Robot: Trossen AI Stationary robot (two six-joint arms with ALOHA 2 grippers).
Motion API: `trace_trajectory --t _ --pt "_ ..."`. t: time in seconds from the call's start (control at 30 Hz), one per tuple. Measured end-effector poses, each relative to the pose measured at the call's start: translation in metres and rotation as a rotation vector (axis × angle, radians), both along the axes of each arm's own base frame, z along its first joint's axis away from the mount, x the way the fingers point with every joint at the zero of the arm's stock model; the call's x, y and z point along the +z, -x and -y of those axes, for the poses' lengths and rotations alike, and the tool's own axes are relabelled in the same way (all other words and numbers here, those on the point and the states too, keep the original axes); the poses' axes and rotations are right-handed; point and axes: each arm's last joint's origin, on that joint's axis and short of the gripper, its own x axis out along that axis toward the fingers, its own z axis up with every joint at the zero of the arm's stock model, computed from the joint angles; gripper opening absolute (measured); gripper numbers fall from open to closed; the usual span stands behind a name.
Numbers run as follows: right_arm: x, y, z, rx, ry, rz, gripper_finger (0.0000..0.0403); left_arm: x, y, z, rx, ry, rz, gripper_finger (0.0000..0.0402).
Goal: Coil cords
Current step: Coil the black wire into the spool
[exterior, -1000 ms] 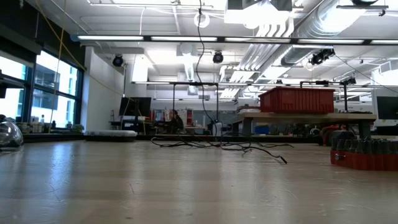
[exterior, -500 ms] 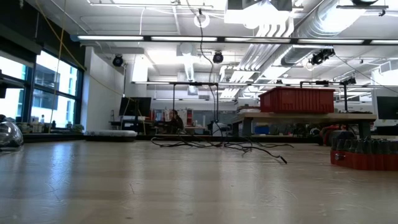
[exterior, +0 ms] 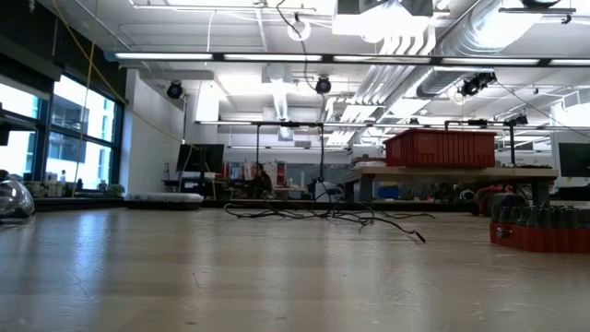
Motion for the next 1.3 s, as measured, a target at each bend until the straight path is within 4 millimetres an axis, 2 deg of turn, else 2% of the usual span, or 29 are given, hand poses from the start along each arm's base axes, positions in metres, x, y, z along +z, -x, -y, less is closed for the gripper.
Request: trace_trajectory --t 0.13,0.4,0.67,0.8,0.93,1.13,1.3 --pt "-0.002 0.009 0.001 -0.067 0.033 -0.062 0.0 0.007 0.01 0.005 0.044 -0.069 0.008 0.0" --pt "0.006 0.027 0.005 -0.223 0.124 -0.075 0.0 0.017 0.026 0.018 0.0 -0.065 0.051 0.0" --pt "0.01 0.035 0.004 -0.227 0.155 -0.07 0.0 0.015 0.03 0.025 0.097 -0.095 -0.001 0.0" --pt "0.016 0.049 0.004 -0.228 0.164 -0.062 0.0 0.018 0.042 0.023 0.184 -0.102 -0.017 0.0" --pt "0.023 0.061 0.003 -0.233 0.162 -0.039 0.0 0.02 0.055 0.022 0.194 -0.06 -0.013 0.0" --pt "0.035 0.071 0.004 -0.282 0.158 0.039 0.0 0.011 0.05 0.024 0.114 0.033 -0.064 0.0" --pt "0.039 0.074 0.004 -0.296 0.164 0.074 0.0 -0.01 0.038 0.026 0.086 0.087 -0.219 0.0"
